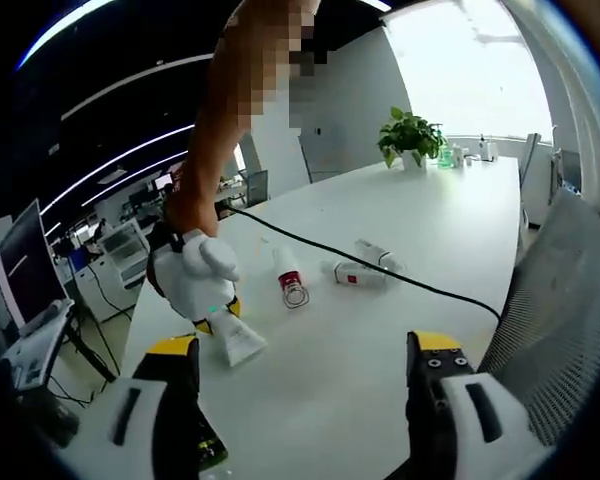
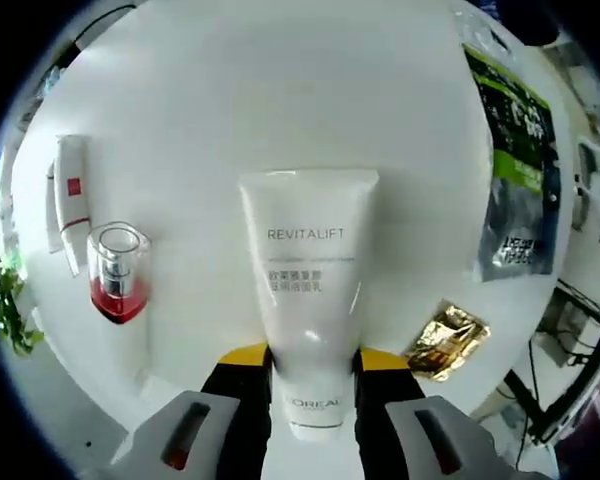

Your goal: Arrange the skincare products in the storage area until every visible bottle or jar stands upright without overlapping.

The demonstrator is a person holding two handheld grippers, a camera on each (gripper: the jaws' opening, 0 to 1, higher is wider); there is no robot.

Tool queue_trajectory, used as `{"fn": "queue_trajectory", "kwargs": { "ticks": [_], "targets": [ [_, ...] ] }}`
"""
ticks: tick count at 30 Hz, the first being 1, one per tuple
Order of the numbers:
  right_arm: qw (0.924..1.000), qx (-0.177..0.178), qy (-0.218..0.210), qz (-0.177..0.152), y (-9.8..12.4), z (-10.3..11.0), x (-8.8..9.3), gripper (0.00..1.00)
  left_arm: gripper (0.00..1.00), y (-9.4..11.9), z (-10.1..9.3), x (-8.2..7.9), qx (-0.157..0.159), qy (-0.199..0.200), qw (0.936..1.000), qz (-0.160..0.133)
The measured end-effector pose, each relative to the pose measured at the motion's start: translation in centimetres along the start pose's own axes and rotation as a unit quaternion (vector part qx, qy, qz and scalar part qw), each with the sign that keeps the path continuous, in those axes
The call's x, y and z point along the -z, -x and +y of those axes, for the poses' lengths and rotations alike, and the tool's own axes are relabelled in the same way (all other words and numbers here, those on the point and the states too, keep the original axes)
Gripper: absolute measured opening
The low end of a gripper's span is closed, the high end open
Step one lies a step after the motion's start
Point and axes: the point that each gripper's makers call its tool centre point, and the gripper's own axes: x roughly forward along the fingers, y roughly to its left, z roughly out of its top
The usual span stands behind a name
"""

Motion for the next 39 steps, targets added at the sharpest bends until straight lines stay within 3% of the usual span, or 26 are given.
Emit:
{"fn": "queue_trajectory", "kwargs": {
  "ticks": [3, 12, 14, 18, 22, 25, 26, 28, 32, 34, 35, 37, 38, 39],
  "targets": [
    [0.9974, 0.008, -0.071, 0.011, 0.0, 0.0, 0.5, 0.24, 0.81, 0.1, 0.2, 0.1, -0.006, -0.014, 0.9999, 0.004],
    [0.9911, 0.028, -0.13, 0.001, 0.4, 0.3, 0.5, 0.19, 0.8, 0.1, 0.1, 0.4, -0.003, -0.015, 0.9999, 0.009],
    [0.9855, 0.036, -0.165, -0.016, 1.1, 0.2, 0.2, 0.19, 0.79, 0.1, 0.2, 0.4, -0.004, -0.016, 0.9998, 0.01],
    [0.9753, 0.056, -0.213, -0.017, 2.4, 0.1, 1.0, 0.18, 0.79, 0.1, 0.3, 0.5, -0.007, -0.012, 0.9998, 0.012],
    [0.9479, 0.082, -0.306, -0.035, 4.8, 0.2, 1.8, 0.18, 0.79, 0.1, 0.3, 0.6, -0.007, -0.01, 0.9999, 0.013],
    [0.9321, 0.102, -0.345, -0.037, 6.8, 0.7, 2.3, 0.18, 0.79, 0.0, 0.2, 0.6, -0.003, -0.009, 0.9998, 0.015],
    [0.9235, 0.11, -0.365, -0.04, 7.7, 1.0, 2.3, 0.18, 0.79, 0.0, 0.2, 0.7, -0.002, -0.008, 0.9998, 0.017],
    [0.9106, 0.127, -0.391, -0.047, 9.3, 1.3, 2.0, 0.19, 0.79, -0.1, 0.2, 0.8, -0.001, -0.005, 0.9998, 0.02],
    [0.8948, 0.153, -0.417, -0.049, 11.7, 2.1, 1.4, 0.19, 0.8, -0.2, 0.3, 1.2, -0.004, 0.007, 0.9996, 0.029],
    [0.8763, 0.172, -0.446, -0.056, 13.2, 2.8, 0.7, 0.19, 0.8, -0.2, 0.1, 1.1, 0.0, 0.009, 0.9996, 0.027],
    [0.871, 0.177, -0.454, -0.06, 13.7, 3.0, 0.4, 0.19, 0.79, -0.2, 0.0, 1.2, 0.002, 0.009, 0.9996, 0.028],
    [0.8476, 0.195, -0.489, -0.064, 15.2, 3.6, -0.3, 0.19, 0.8, -0.2, -0.2, 1.2, 0.007, 0.01, 0.9995, 0.03],
    [0.8202, 0.21, -0.527, -0.073, 16.1, 3.9, -0.7, 0.19, 0.8, -0.2, -0.3, 1.2, 0.009, 0.013, 0.9994, 0.03],
    [0.8004, 0.217, -0.552, -0.085, 16.6, 4.1, -1.2, 0.19, 0.81, -0.2, -0.4, 1.2, 0.011, 0.014, 0.9994, 0.031]
  ]
}}
